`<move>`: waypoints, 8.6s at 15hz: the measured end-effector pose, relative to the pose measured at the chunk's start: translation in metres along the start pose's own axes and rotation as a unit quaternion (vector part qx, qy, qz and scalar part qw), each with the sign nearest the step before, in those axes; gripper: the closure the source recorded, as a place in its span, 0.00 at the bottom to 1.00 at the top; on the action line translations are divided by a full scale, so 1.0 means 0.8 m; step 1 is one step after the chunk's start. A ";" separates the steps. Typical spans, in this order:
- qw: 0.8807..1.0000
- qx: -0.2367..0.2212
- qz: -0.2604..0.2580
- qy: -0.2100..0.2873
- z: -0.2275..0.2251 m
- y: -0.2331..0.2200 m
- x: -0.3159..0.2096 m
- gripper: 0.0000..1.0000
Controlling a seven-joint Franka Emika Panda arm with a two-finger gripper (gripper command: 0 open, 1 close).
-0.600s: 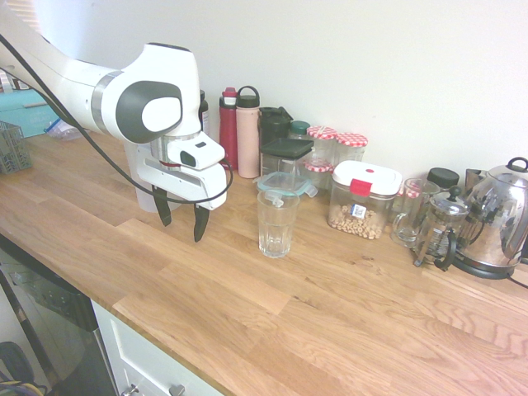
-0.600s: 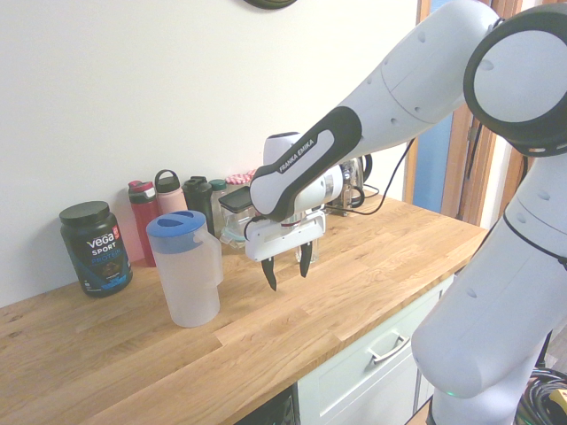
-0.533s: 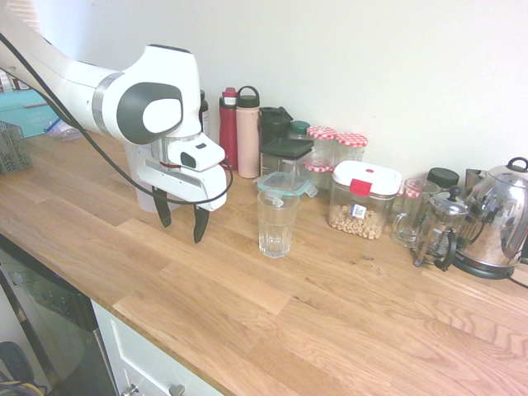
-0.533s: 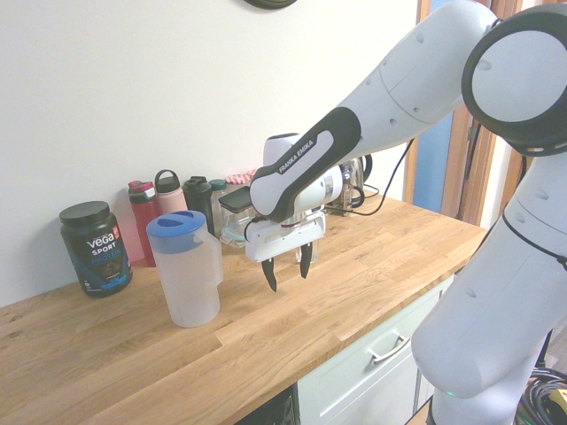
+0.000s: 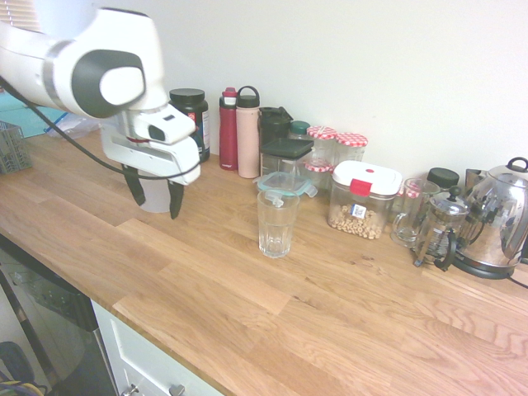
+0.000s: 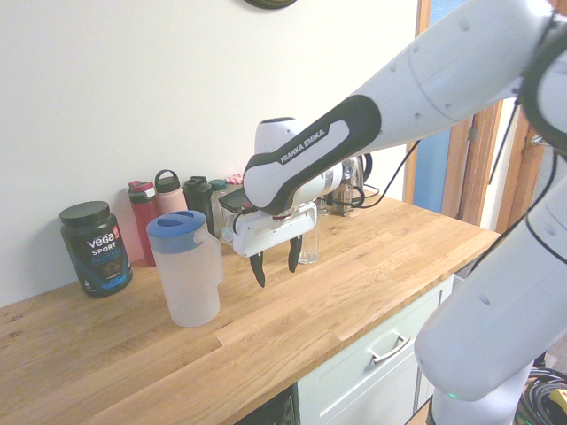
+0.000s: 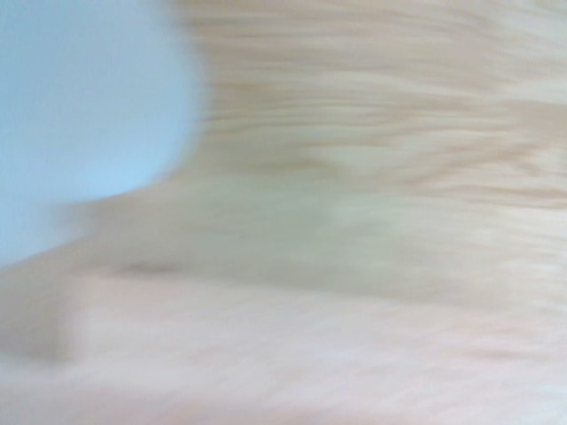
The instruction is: Pour me some water
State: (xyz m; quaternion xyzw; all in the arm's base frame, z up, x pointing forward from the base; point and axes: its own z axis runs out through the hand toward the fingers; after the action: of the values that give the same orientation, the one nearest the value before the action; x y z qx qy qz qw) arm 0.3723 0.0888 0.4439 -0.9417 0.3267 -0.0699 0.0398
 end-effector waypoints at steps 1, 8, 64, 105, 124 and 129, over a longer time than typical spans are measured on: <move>1.000 0.009 -0.018 0.010 -0.019 -0.007 -0.021 0.00; 0.991 0.081 -0.069 0.087 -0.050 -0.067 -0.056 0.00; 0.995 0.077 0.009 0.060 -0.211 0.210 -0.039 1.00; 0.907 -0.208 -0.366 0.033 -0.131 0.261 0.269 1.00; 0.870 -0.289 -0.395 0.063 -0.113 0.196 0.275 1.00; 0.914 -0.187 -0.345 0.101 -0.194 0.241 0.272 1.00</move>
State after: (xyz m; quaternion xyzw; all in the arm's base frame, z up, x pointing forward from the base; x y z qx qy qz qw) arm 0.3997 -0.2018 0.5970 -0.9740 -0.0088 -0.1118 -0.1967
